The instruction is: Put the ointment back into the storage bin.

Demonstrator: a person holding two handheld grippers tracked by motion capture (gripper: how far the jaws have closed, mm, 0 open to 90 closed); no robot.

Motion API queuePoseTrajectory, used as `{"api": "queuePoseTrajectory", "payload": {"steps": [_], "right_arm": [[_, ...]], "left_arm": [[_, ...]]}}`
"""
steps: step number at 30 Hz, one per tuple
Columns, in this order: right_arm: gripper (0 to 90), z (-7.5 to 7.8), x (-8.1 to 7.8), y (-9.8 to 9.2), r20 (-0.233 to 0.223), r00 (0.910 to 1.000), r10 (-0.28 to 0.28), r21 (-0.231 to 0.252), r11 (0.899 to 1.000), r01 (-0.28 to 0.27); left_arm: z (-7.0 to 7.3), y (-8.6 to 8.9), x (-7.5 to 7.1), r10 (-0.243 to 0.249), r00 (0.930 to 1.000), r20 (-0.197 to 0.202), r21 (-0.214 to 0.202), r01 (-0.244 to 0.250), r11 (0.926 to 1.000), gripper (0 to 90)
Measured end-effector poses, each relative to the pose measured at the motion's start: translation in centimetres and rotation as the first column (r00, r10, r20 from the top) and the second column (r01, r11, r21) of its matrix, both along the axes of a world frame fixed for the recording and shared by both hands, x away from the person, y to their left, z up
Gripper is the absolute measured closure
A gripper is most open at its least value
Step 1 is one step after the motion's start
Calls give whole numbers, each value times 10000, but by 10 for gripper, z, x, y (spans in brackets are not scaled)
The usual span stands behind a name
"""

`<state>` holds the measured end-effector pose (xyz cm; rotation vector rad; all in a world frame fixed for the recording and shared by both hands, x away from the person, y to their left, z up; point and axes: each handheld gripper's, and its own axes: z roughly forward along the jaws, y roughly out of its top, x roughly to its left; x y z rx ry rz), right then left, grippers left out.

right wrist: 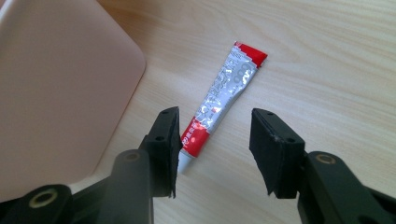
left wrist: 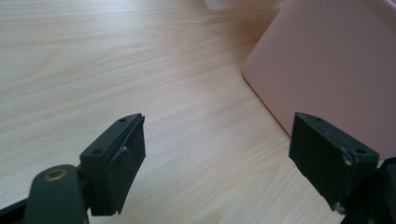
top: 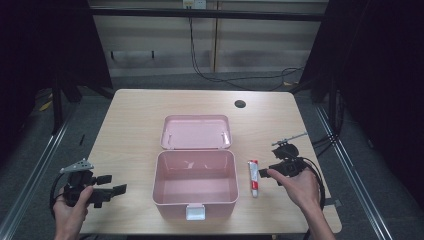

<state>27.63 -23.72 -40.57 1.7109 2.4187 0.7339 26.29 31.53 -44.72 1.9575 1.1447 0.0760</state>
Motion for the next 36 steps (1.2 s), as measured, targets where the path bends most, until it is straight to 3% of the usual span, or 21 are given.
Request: {"api": "queuePoseTrajectory", "payload": {"steps": [6, 8, 10, 17, 22, 31, 36], "right_arm": [[578, 2, 6, 6, -625, 9980, 66, -263, 9996, -83], [576, 2, 9, 8, -1104, 9936, 221, -279, 9993, -253], [578, 0, 11, 10, -1265, 9917, 218, -410, 9988, -272], [608, -4, 21, 16, -2109, 9774, 123, -627, 9977, -261], [625, -7, 29, 23, -2698, 9629, -20, -1050, 9941, -273], [649, -15, 43, 35, -3249, 9447, -443, -1631, 9866, -98], [632, -21, 46, 41, -3476, 9366, -447, -1667, 9859, -149]], "left_arm": [[0, 0, 0, -37, 10000, -6, 42, 37, 10000, 185], [0, 0, 0, -27, 10000, -35, 25, 27, 10000, 185], [0, -1, 0, -13, 10000, -34, 22, 13, 10000, 185], [0, 0, 1, -37, 10000, -40, 36, 38, 10000, 185], [0, 0, 1, -38, 10000, -40, 42, 39, 10000, 185], [0, 0, 1, -33, 10000, -59, 26, 34, 10000, 185], [0, 0, 1, -50, 10000, -37, 52, 50, 10000, 185]]}}
